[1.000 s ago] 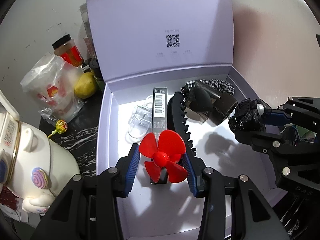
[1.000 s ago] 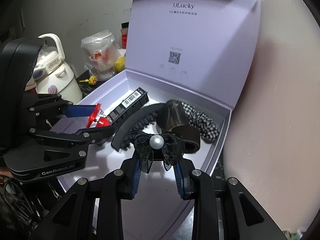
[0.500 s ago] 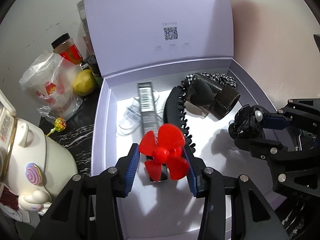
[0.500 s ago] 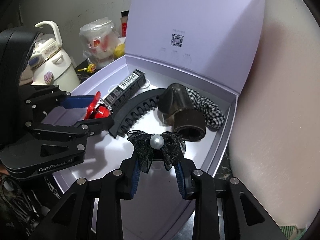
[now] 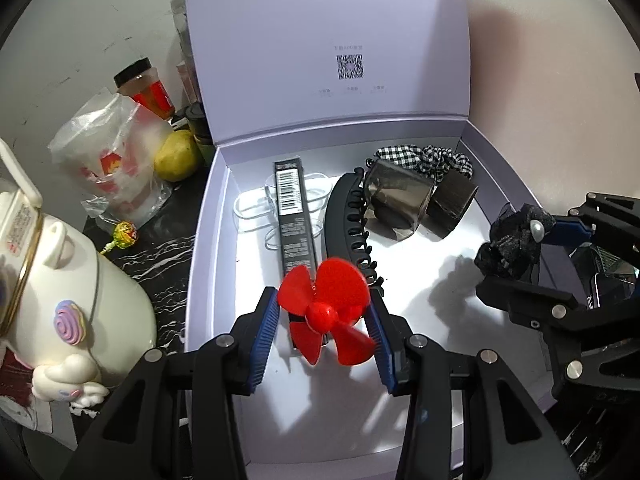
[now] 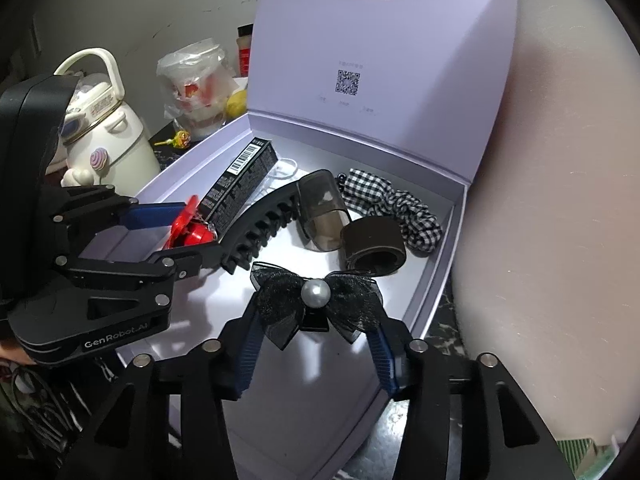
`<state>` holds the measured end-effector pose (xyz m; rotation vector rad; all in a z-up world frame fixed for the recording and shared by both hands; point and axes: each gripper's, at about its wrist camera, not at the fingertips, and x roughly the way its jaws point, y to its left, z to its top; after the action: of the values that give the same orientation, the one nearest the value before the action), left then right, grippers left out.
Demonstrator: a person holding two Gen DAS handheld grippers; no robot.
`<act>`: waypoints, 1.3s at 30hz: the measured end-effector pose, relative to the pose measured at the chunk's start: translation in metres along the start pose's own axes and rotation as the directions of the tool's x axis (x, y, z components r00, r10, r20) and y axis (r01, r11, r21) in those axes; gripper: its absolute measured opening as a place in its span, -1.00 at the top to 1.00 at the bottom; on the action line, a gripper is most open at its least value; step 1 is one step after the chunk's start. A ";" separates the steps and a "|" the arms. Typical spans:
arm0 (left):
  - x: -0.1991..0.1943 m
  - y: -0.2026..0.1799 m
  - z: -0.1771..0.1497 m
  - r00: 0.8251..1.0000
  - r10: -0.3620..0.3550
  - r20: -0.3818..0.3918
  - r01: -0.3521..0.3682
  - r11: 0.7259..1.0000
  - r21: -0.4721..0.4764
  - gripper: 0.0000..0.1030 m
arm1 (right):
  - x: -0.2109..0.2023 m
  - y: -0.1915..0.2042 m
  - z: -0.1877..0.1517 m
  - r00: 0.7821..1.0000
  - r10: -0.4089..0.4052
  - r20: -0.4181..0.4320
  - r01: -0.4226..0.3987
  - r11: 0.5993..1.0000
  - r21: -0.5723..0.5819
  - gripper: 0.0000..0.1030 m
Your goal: Organize rigid objects
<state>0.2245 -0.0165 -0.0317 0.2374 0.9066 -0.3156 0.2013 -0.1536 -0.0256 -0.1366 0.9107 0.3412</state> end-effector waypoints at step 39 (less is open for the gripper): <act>-0.064 0.010 -0.012 0.993 0.096 0.064 -0.091 0.994 -0.067 -0.57 | -0.055 0.006 0.001 0.994 -0.053 0.090 0.054 0.999 -0.006 -0.96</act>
<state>0.1825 0.0071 0.0130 0.2080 0.8348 -0.2062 0.1687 -0.1607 0.0185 -0.1523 0.8148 0.2993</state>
